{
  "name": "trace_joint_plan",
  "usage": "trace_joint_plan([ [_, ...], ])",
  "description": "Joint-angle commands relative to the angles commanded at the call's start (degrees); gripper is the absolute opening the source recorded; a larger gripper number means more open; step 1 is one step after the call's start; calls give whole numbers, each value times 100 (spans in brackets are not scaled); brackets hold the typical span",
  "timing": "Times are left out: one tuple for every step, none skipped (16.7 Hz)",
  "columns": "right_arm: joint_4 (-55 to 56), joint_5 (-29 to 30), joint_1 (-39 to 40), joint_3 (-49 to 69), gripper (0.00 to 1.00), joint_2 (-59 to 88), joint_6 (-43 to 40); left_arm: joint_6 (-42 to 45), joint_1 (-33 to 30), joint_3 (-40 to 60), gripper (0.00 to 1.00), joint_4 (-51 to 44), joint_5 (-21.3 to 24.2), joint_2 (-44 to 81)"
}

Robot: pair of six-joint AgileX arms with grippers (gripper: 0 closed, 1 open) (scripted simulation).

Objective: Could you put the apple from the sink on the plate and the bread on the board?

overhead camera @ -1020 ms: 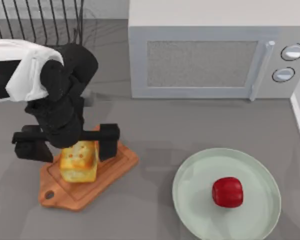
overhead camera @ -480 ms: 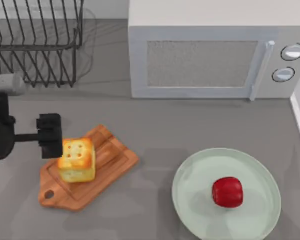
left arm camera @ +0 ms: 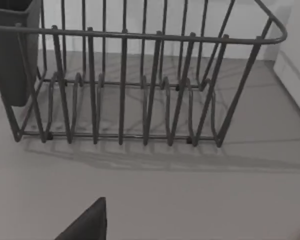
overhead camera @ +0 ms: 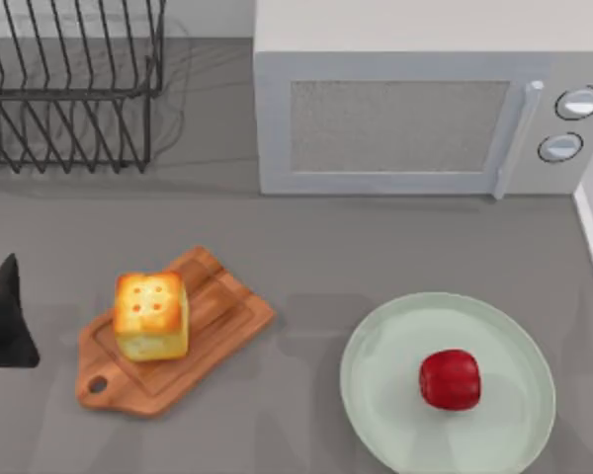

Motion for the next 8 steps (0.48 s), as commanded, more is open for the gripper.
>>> trace_joint_plan([
  [0, 0, 0, 0, 100, 0, 0, 107, 112, -261, 100, 222, -6, -371],
  [0, 0, 0, 0, 100, 0, 0, 202, 210, -485, 100, 423, -11, -683],
  [0, 0, 0, 0, 100, 0, 0, 283, 294, -669, 100, 597, -16, -935],
  [0, 0, 0, 0, 100, 0, 0, 349, 361, -812, 100, 739, -21, -1126],
  [0, 0, 0, 0, 100, 0, 0, 396, 407, -910, 100, 840, -24, -1256],
  [0, 0, 0, 0, 100, 0, 0, 421, 432, -962, 100, 895, -26, -1324],
  [0, 0, 0, 0, 100, 0, 0, 425, 436, -970, 100, 904, -26, -1335],
  [0, 0, 0, 0, 100, 0, 0, 425, 436, -970, 100, 904, -26, -1335],
])
